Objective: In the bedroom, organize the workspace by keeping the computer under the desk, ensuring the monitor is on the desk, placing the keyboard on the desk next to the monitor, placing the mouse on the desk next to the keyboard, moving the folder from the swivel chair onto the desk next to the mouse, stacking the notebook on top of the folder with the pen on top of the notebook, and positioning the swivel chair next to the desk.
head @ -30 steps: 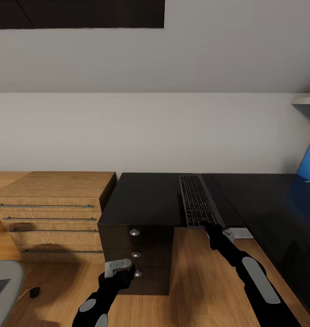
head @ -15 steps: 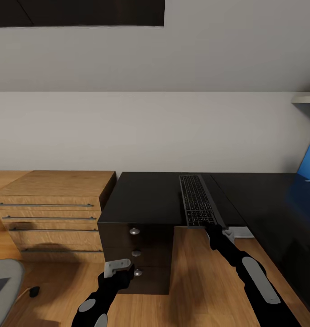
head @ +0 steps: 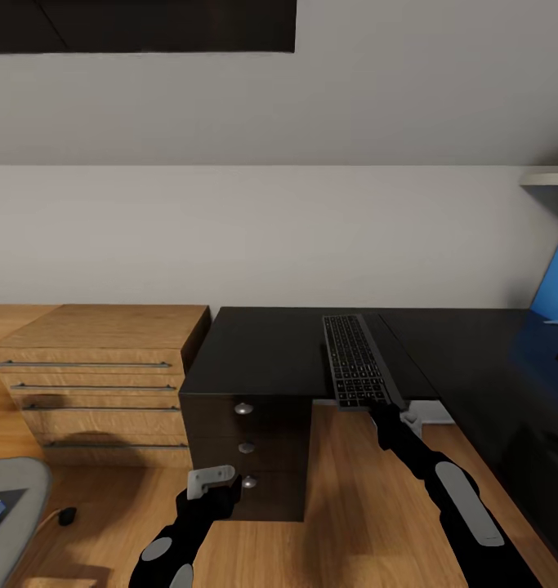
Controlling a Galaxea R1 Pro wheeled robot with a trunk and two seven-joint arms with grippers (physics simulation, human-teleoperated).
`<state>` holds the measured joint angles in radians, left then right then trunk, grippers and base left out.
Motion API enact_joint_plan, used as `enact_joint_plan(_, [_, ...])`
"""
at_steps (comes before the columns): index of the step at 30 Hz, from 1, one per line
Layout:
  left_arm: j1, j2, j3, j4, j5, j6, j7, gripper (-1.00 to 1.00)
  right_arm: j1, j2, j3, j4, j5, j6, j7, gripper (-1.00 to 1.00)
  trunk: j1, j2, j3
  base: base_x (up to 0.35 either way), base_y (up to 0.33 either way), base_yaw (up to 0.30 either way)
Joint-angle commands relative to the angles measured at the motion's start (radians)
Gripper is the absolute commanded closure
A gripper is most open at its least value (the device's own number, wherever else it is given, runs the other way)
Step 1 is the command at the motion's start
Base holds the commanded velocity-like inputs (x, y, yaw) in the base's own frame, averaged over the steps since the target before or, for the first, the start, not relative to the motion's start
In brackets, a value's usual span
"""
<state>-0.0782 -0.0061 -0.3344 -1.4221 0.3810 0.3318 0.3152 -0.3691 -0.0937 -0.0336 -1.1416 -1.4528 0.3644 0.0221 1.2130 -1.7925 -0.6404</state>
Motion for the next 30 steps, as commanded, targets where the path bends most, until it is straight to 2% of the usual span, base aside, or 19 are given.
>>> enact_joint_plan(1, [0.000,0.000,-0.002,-0.001,0.010,0.003,0.009,-1.00,-0.001,0.000,-0.002,0.000,-0.003,0.006,0.004,1.00,0.000,-0.001,-0.001,-0.021,0.000,0.000])
enact_joint_plan(26, [0.000,0.000,-0.002,-0.001,0.012,0.005,0.009,-1.00,-0.001,0.000,-0.002,0.000,0.000,0.007,0.004,1.00,0.000,-0.001,-0.001,-0.002,0.000,0.000])
enact_joint_plan(30, [-0.001,0.000,-0.002,-0.001,0.012,0.006,0.009,-1.00,-0.001,0.000,-0.002,0.000,0.000,0.007,0.004,1.00,0.015,-0.029,-0.014,0.000,0.000,0.000])
